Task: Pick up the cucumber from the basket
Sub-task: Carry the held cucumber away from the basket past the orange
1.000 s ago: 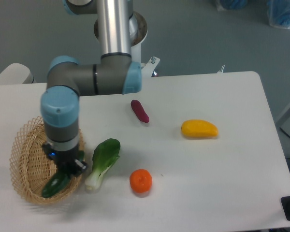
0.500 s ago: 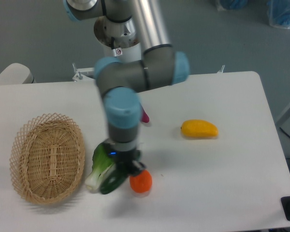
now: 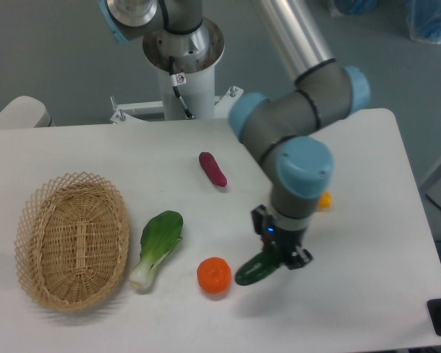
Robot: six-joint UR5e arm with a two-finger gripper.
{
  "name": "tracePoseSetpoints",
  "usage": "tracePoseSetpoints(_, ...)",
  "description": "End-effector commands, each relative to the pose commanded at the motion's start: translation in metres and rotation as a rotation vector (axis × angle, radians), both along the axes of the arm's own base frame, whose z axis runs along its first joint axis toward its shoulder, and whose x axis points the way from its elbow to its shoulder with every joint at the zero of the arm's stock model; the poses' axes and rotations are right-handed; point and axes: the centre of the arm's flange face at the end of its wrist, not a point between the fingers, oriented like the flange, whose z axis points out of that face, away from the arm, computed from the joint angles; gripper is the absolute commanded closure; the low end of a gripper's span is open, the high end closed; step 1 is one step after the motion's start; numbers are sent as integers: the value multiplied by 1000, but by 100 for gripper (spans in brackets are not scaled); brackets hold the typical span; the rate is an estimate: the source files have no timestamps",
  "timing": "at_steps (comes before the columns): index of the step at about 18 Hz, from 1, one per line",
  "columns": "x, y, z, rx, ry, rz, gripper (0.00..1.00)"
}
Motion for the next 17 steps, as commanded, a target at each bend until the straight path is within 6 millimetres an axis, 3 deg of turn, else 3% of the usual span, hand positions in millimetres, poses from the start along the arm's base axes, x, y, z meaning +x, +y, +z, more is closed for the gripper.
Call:
tracePoseSetpoints(5,-32,-1,-13,-2,18,-71,100)
tracePoseSetpoints(9,-56,-22,-20,-2,15,-121,100)
tracePoseSetpoints(12,-61,-26,-31,-9,6,-128,100)
tracePoseSetpoints(17,-60,-26,-32,-15,7,-130,100)
